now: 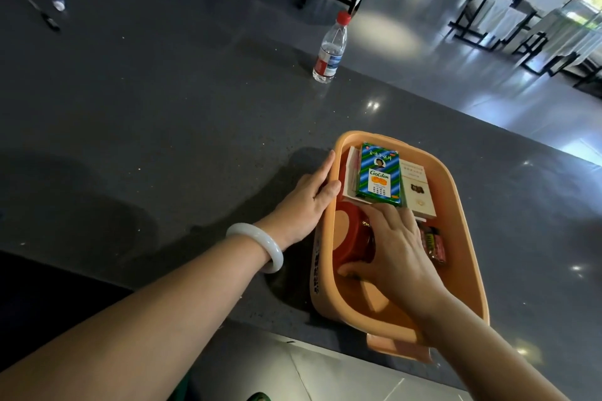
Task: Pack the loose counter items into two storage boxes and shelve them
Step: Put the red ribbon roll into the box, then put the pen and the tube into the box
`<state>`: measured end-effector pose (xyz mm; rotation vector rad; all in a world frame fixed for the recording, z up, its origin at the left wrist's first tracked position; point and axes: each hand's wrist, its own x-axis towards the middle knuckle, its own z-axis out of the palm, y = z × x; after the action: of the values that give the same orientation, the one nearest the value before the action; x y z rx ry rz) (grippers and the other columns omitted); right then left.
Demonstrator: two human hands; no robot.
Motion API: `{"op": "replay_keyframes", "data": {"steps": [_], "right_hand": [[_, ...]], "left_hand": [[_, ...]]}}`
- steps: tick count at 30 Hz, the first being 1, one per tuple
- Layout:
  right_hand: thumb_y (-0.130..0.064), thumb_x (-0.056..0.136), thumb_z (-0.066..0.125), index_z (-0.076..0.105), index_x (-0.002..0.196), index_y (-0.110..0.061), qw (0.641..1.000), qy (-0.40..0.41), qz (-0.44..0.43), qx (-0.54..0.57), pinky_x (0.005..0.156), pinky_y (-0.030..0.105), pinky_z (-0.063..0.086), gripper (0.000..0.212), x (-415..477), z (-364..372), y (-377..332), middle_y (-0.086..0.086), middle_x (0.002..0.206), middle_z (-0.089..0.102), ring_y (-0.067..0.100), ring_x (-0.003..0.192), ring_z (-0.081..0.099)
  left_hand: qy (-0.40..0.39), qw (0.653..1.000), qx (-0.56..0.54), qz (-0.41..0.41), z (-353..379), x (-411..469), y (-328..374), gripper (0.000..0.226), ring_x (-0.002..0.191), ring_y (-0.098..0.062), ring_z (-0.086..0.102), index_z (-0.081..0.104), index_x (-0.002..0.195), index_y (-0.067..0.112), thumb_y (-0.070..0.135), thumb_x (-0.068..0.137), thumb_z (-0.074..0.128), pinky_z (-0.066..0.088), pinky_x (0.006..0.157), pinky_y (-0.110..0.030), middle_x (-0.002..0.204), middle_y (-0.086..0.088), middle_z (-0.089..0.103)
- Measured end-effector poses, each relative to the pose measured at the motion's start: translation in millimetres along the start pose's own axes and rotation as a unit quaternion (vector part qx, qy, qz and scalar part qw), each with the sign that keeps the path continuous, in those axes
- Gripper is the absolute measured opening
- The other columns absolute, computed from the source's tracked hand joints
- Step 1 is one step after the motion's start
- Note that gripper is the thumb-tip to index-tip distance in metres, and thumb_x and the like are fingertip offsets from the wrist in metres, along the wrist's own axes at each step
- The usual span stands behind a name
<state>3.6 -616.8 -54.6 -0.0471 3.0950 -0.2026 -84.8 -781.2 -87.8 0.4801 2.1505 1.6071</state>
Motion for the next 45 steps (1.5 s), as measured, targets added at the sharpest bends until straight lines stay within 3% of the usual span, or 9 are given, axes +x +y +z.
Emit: {"op": "replay_keyframes", "data": {"steps": [12, 19, 24, 29, 30, 32, 34, 39, 45], "right_hand": [[-0.067, 0.066, 0.069, 0.028, 0.149, -0.03, 0.999, 0.017, -0.023, 0.04, 0.114, 0.035, 0.024, 0.1, 2.9, 3.7, 2.2, -0.01, 0.146, 0.035, 0.013, 0.131, 0.025], [-0.069, 0.065, 0.068, 0.028, 0.148, -0.028, 0.998, 0.024, -0.019, 0.05, 0.114, 0.035, 0.023, 0.101, 0.9, 3.8, 4.0, -0.009, 0.146, 0.035, 0.014, 0.133, 0.023], [-0.071, 0.077, 0.049, 0.036, 0.144, -0.029, 0.997, 0.042, -0.01, 0.068, 0.111, 0.032, 0.025, 0.081, 1.1, 1.9, -0.3, -0.011, 0.142, 0.04, 0.012, 0.132, 0.028], [-0.049, 0.092, 0.052, 0.044, 0.136, -0.028, 0.993, 0.071, 0.017, 0.095, 0.112, 0.036, 0.028, 0.05, 2.1, -6.8, -5.2, -0.009, 0.137, 0.046, 0.013, 0.133, 0.03], [-0.047, 0.093, 0.052, 0.046, 0.135, -0.027, 0.992, 0.075, 0.019, 0.096, 0.111, 0.036, 0.03, 0.047, 3.4, -9.5, -5.7, -0.008, 0.136, 0.047, 0.014, 0.131, 0.032], [-0.043, 0.094, 0.053, 0.048, 0.133, -0.024, 0.991, 0.091, 0.014, 0.093, 0.11, 0.037, 0.032, 0.044, 8.3, -15.9, -7.2, -0.006, 0.134, 0.05, 0.016, 0.129, 0.035], [-0.04, 0.095, 0.053, 0.05, 0.132, -0.021, 0.99, 0.11, 0.006, 0.09, 0.111, 0.037, 0.03, 0.042, 16.6, -23.5, -10.9, -0.003, 0.134, 0.051, 0.018, 0.13, 0.036], [-0.04, 0.095, 0.053, 0.049, 0.132, -0.023, 0.99, 0.107, -0.045, 0.081, 0.111, 0.037, 0.03, 0.042, 48.1, -45.0, -35.3, -0.004, 0.133, 0.049, 0.019, 0.131, 0.037], [-0.047, 0.088, 0.062, 0.046, 0.137, -0.022, 0.993, -0.005, -0.113, 0.046, 0.105, 0.035, 0.036, 0.057, 91.6, -47.1, -85.4, 0.0, 0.137, 0.047, 0.021, 0.128, 0.039]], "left_hand": [[0.005, 1.0, 0.003, -0.006, 3.1, 0.0, -0.1, 0.055, 0.113, 0.0, 0.038, 0.002, 0.152, 0.05, 0.05, 0.103, 0.025, 0.037, 0.083, -0.017, 0.155, 0.002, 0.026], [0.011, 1.0, 0.008, -0.011, 3.3, 0.4, 0.7, 0.055, 0.123, -0.008, 0.042, 0.003, 0.152, 0.049, 0.052, 0.102, 0.026, 0.041, 0.094, -0.027, 0.156, 0.001, 0.027], [0.004, 1.0, 0.017, -0.01, 0.7, -1.6, 3.5, 0.056, 0.128, -0.014, 0.046, 0.002, 0.152, 0.049, 0.052, 0.102, 0.026, 0.045, 0.097, -0.029, 0.156, 0.002, 0.029], [0.012, 0.996, 0.089, -0.017, -1.4, -2.8, 13.1, 0.057, 0.089, -0.006, 0.056, 0.002, 0.154, 0.043, 0.048, 0.103, 0.029, 0.048, 0.071, -0.018, 0.14, -0.007, 0.051], [0.014, 0.994, 0.105, -0.017, -2.3, -2.9, 16.1, 0.057, 0.093, -0.006, 0.057, 0.004, 0.154, 0.041, 0.047, 0.103, 0.03, 0.048, 0.073, -0.019, 0.141, -0.006, 0.051], [0.029, 0.99, 0.137, -0.023, -4.8, -1.9, 21.1, 0.056, 0.118, -0.013, 0.055, 0.014, 0.154, 0.038, 0.046, 0.103, 0.036, 0.047, 0.093, -0.029, 0.146, -0.002, 0.047], [0.051, 0.982, 0.176, -0.041, -10.5, -2.8, 27.4, 0.053, 0.129, -0.019, 0.049, 0.026, 0.152, 0.034, 0.044, 0.102, 0.039, 0.042, 0.105, -0.037, 0.146, -0.002, 0.047], [0.088, 0.952, 0.286, -0.067, -42.1, -20.4, 37.8, 0.043, 0.126, -0.018, 0.049, 0.041, 0.144, 0.026, 0.035, 0.102, 0.044, 0.045, 0.103, -0.038, 0.139, -0.002, 0.047], [0.146, 0.869, 0.467, -0.075, -101.8, -56.6, 30.8, 0.041, 0.123, -0.025, 0.049, 0.049, 0.137, 0.017, 0.036, 0.1, 0.047, 0.041, 0.103, -0.04, 0.13, -0.004, 0.051]]}}
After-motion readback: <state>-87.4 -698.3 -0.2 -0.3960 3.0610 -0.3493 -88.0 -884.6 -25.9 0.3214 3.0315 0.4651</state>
